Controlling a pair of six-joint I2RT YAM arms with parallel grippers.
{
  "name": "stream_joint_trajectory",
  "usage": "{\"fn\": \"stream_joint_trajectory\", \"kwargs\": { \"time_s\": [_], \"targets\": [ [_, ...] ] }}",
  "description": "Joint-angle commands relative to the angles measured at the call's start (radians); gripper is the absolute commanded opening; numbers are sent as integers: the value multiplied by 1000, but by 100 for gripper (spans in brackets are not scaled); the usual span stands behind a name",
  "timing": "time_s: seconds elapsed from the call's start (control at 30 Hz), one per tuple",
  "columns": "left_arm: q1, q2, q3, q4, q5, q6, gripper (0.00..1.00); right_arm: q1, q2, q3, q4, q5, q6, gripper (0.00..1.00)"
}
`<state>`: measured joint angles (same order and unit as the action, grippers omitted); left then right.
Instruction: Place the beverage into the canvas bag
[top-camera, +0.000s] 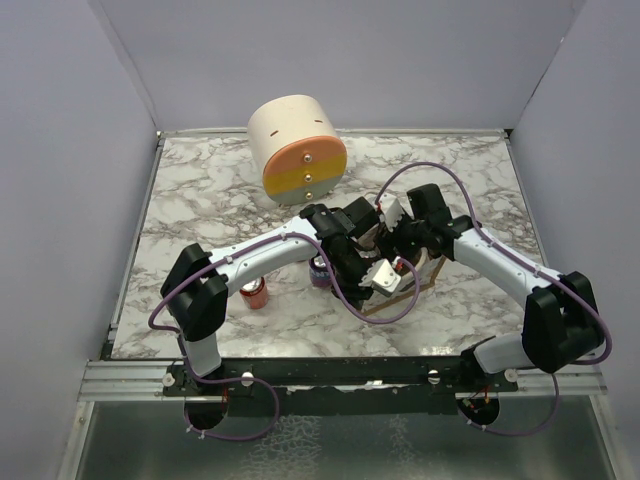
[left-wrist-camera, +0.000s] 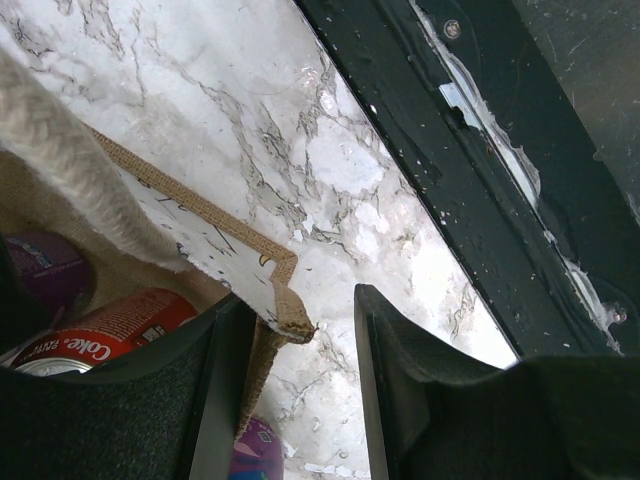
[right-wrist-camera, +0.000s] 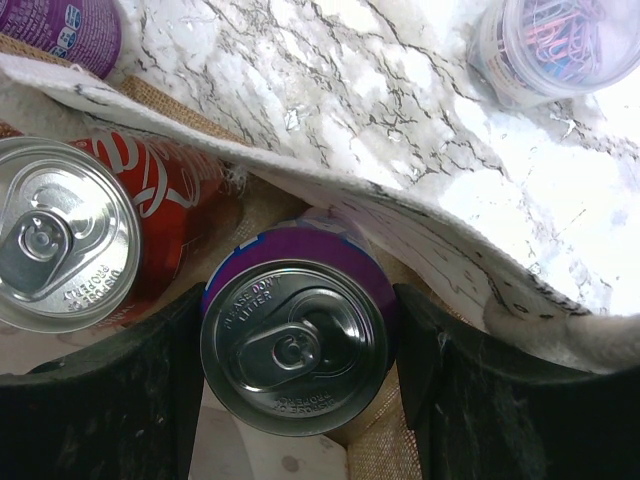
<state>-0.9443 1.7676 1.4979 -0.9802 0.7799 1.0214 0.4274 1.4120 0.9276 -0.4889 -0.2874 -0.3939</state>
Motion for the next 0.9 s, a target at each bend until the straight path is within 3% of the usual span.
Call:
{"fn": "stream_joint_trajectory", "kwargs": {
  "time_s": [0.0, 0.13, 0.4, 0.87],
  "targets": [
    [-2, 9, 12, -24, 7, 15, 47, 4, 23, -20, 96, 13, 6, 52],
    [-2, 6, 12, -23, 7, 15, 47, 4, 3, -23, 99, 8, 4, 53],
    [-2, 6, 9, -27, 13, 23, 47, 4, -54, -10, 136, 15, 23, 39],
    [-7, 21, 21, -52, 37, 47, 46, 3, -43, 32, 158, 31, 88, 34]
  ]
}}
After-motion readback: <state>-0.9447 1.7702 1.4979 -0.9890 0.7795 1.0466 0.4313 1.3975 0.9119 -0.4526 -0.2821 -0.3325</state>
